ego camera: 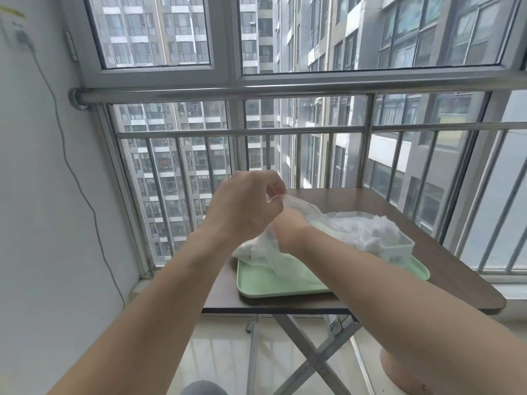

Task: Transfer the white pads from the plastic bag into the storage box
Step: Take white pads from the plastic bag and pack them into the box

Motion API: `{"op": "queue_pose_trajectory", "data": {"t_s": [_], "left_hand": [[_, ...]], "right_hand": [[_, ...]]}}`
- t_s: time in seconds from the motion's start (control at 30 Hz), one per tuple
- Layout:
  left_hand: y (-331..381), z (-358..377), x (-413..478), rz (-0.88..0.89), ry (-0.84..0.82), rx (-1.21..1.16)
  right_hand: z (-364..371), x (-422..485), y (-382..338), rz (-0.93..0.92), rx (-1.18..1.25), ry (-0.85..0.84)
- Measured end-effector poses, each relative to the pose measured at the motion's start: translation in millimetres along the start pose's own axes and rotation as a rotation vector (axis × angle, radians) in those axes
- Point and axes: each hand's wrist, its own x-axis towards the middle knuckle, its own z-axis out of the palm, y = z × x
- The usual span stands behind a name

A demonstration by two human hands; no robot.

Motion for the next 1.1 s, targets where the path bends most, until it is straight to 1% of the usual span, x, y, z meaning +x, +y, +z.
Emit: {"op": "queue_pose_trajectory", "data": {"t_s": [0.1, 0.13, 0.27, 0.37, 0.47, 0.57, 0.67, 0.73, 0.83, 0.9, 1.0, 1.1], "left_hand": [[5, 7, 2, -0.029, 0.003, 0.011], [6, 9, 3, -0.036, 0.009, 0.014], [8, 19, 3, -0.073, 0.016, 0.022], [10, 25, 2, -0.095, -0.022, 0.000], [11, 28, 1, -0.112, -0.120, -0.069], [14, 25, 4, -0.109, -0.293, -0.103], [28, 18, 4, -0.071, -0.505, -0.122], [41, 13, 3, -0.014, -0.552, -0.132], [59, 19, 1, 0.111, -0.507, -0.209], [69, 28, 1, 0.157, -0.433, -0.262], [78, 45, 7, 0.120, -0.315, -0.412], [79, 61, 15, 0.036, -0.265, -0.523]], "right_hand": [[-14, -18, -1, -0.004, 0.052, -0.101], [-13, -24, 0, -0.005, 0.062, -0.110], [-12, -54, 10, 0.044, 0.246, -0.033], [-23, -86, 28, 0.070, 0.423, 0.034], [-32, -117, 54, 0.090, 0.676, 0.106], [-34, -136, 79, 0.070, 0.968, 0.152], [-24, -145, 104, 0.064, 1.308, 0.179], [-15, -149, 115, 0.067, 1.485, 0.201], [0, -150, 125, 0.070, 1.729, 0.233], [8, -149, 128, 0.094, 1.869, 0.272], [14, -148, 132, 0.100, 1.980, 0.291], [20, -146, 137, 0.137, 2.006, 0.316]]}}
